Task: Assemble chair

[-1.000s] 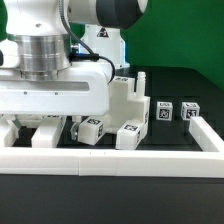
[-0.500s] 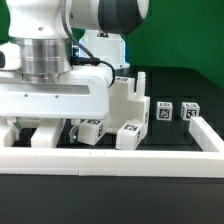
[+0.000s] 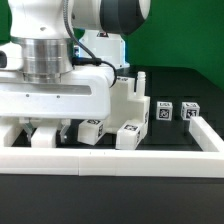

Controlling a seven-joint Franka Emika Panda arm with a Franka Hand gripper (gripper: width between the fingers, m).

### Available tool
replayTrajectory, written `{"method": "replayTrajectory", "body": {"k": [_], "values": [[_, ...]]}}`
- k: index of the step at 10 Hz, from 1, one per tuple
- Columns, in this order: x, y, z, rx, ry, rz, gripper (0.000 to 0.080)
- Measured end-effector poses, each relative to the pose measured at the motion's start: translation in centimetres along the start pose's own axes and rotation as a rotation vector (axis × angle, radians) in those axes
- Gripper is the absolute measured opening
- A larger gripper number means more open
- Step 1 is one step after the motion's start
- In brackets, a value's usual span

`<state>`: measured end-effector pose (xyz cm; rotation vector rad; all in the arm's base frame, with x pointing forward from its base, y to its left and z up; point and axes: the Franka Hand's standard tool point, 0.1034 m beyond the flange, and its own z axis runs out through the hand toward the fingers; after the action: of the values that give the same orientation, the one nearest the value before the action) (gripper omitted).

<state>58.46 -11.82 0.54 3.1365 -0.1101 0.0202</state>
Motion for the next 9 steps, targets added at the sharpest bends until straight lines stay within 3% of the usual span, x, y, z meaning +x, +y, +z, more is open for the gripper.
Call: {"method": "replayTrajectory", "body": {"k": [2, 9], "values": [[0.3, -0.1, -1.0, 0.005, 0.008, 0.0, 0.0284], [0.9, -0.3, -10.5, 0.073, 0.044, 0.022, 0.0284]]}}
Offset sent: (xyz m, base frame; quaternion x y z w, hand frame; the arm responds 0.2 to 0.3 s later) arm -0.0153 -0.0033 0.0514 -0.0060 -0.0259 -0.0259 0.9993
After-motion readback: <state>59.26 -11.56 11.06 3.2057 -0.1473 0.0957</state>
